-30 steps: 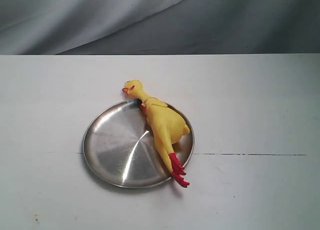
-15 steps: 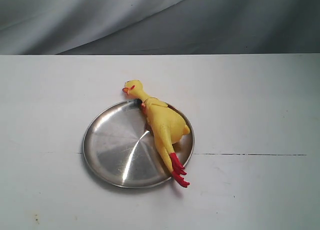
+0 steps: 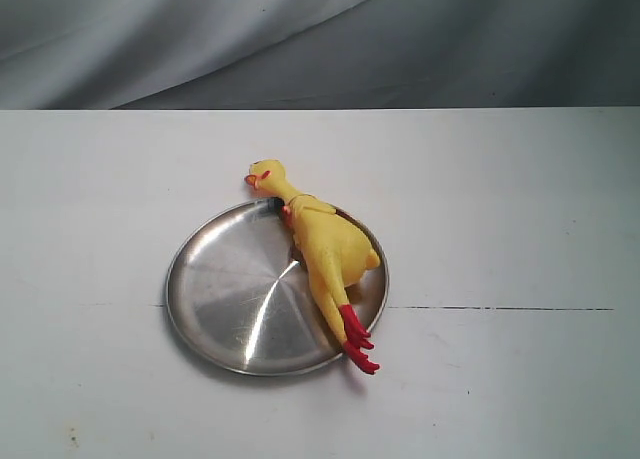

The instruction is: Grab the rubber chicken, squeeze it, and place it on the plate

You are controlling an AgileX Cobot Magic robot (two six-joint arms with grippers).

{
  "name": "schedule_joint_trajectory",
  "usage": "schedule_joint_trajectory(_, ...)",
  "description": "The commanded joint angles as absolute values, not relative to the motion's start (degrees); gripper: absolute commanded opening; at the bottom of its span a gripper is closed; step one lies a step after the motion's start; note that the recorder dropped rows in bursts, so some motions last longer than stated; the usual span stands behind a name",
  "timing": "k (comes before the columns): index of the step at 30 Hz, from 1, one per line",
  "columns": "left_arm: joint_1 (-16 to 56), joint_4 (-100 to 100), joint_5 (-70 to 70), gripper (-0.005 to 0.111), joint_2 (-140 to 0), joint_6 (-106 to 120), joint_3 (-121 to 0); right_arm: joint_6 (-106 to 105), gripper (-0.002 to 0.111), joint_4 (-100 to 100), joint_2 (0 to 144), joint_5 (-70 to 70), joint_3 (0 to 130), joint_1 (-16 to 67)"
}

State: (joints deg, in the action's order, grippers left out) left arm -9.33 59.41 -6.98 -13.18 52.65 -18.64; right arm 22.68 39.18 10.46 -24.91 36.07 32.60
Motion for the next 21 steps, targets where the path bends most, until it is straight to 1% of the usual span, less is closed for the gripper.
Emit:
schedule_joint_trajectory(1,-9.4,59.2,-6.5,0.0,-13.0,52.6,-18.3,23.2,0.0,38.9,10.3,-25.0,35.8,32.5)
schedule_joint_trajectory(21,-9.4,58.6,-7.3,0.0,-13.0,52.2,-18.3,23.2,0.0,38.9,10.3,-25.0,35.8,32.5)
